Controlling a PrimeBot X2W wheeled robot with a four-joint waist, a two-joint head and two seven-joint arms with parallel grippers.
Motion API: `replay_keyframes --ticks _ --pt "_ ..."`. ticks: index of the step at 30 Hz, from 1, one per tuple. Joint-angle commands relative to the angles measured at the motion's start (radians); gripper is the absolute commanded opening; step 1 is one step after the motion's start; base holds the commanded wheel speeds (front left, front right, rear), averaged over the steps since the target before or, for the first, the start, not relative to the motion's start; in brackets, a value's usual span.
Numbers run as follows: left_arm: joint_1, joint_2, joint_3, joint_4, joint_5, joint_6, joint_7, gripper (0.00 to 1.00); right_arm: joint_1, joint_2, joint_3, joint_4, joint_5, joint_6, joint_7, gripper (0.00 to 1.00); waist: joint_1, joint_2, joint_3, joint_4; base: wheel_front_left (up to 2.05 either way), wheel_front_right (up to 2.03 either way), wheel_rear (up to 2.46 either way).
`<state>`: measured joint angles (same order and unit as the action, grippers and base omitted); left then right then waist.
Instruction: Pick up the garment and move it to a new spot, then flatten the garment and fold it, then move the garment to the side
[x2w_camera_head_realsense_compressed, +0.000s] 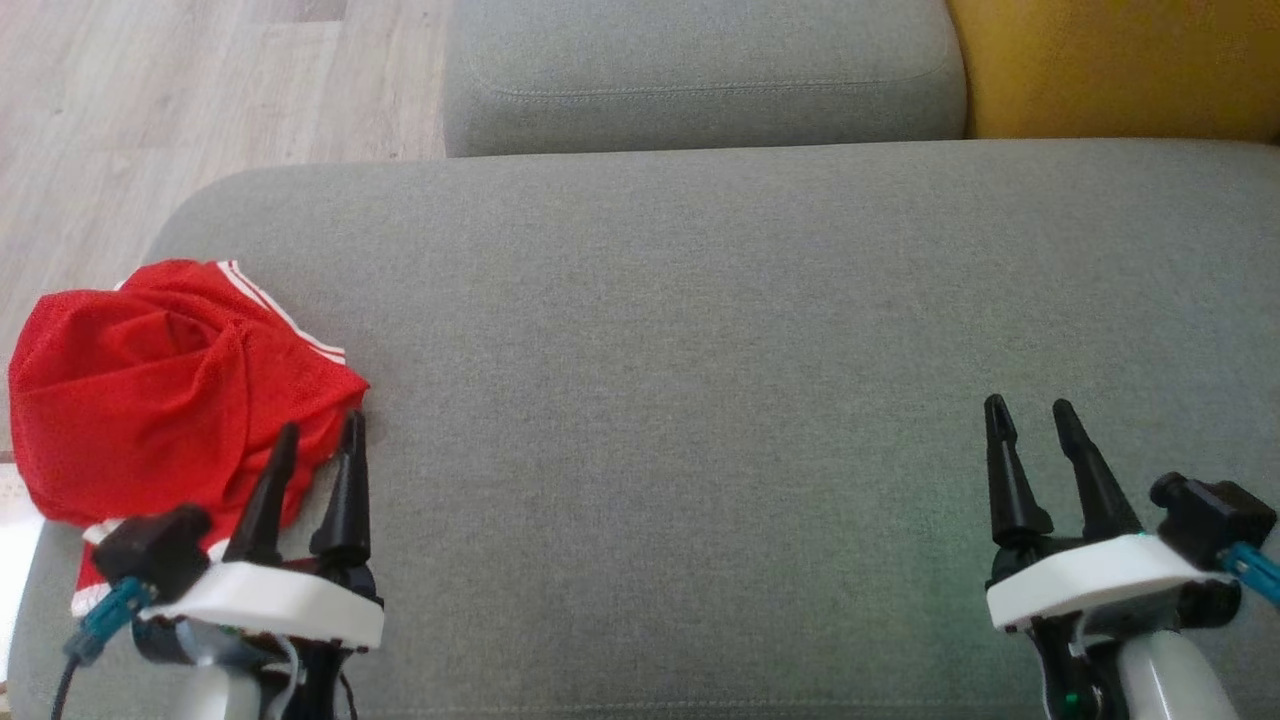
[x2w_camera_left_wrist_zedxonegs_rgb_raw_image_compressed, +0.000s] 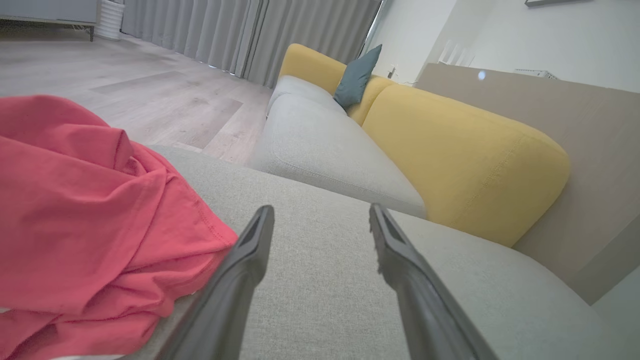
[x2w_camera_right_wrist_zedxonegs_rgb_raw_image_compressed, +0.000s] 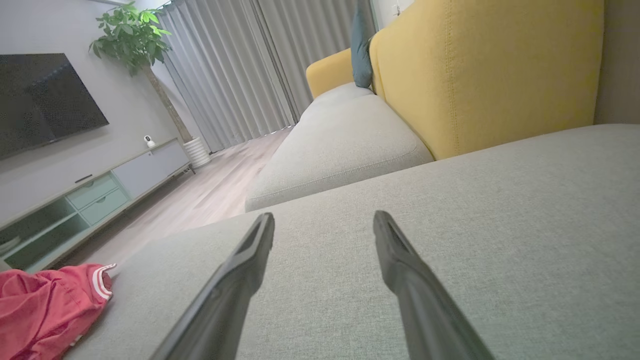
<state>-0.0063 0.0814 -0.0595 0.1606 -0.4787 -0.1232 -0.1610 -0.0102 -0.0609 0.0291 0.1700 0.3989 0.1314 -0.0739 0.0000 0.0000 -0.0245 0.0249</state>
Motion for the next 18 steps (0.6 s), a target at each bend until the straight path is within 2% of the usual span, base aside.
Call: replay_keyframes --ticks 1,18 --pt "-0.053 0.019 0.016 -0.034 0.039 -0.003 -0.014 1.00 -0.042 -0.004 0.019 -0.036 -0.040 -0.001 -0.015 1.00 0.0000 0.0000 0.000 0.000 0.00 0.00 0.00" --pt "-0.051 0.016 0.010 -0.014 0.223 0.000 -0.061 1.00 -0.030 0.007 0.021 -0.037 -0.236 -0.001 -0.044 1.00 0.0000 0.0000 0.001 0.001 0.00 0.00 0.00"
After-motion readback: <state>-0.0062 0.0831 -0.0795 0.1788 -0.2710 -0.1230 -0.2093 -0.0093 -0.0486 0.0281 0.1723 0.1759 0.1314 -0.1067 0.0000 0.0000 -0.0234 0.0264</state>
